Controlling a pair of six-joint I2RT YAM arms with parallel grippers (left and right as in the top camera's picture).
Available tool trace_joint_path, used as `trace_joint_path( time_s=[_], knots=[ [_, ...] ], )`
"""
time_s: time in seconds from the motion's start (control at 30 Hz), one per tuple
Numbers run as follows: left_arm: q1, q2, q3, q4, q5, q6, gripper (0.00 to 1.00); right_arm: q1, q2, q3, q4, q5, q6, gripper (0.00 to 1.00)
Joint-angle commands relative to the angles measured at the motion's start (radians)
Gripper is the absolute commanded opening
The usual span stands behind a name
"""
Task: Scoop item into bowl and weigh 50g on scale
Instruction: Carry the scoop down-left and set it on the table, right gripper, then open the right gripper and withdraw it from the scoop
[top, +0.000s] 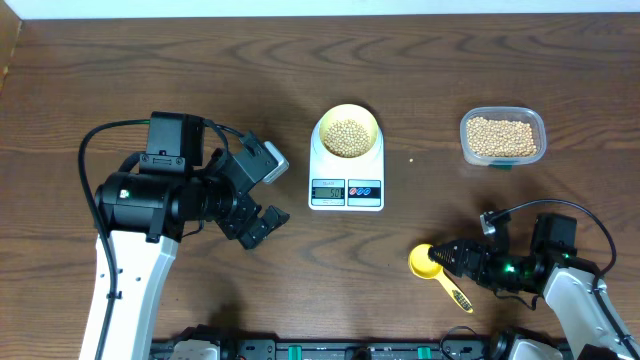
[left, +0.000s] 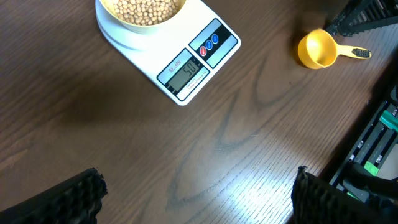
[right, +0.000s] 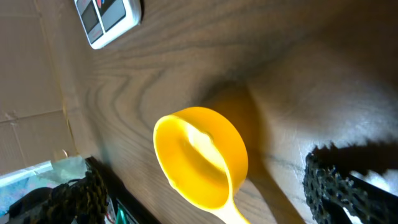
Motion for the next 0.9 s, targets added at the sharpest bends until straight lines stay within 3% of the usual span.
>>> trace_joint_path(
  time_s=[0.0, 0.2, 0.87],
  knots=[
    [0.005, 0.002, 0.002, -0.002, -0.006, -0.001, 0.98, -0.006, -0.005, -0.005, -0.022, 0.000, -0.006, 0.99],
    [0.005, 0.002, 0.002, -0.002, -0.006, -0.001, 0.98, -0.006, -0.037, -0.005, -0.022, 0.050, -0.005, 0.99],
    [0.005, 0.002, 0.002, -0.002, -0.006, -0.001, 0.98, 0.062, -0.428, -0.005, -0.022, 0.152, -0.005, 0.99]
  ],
)
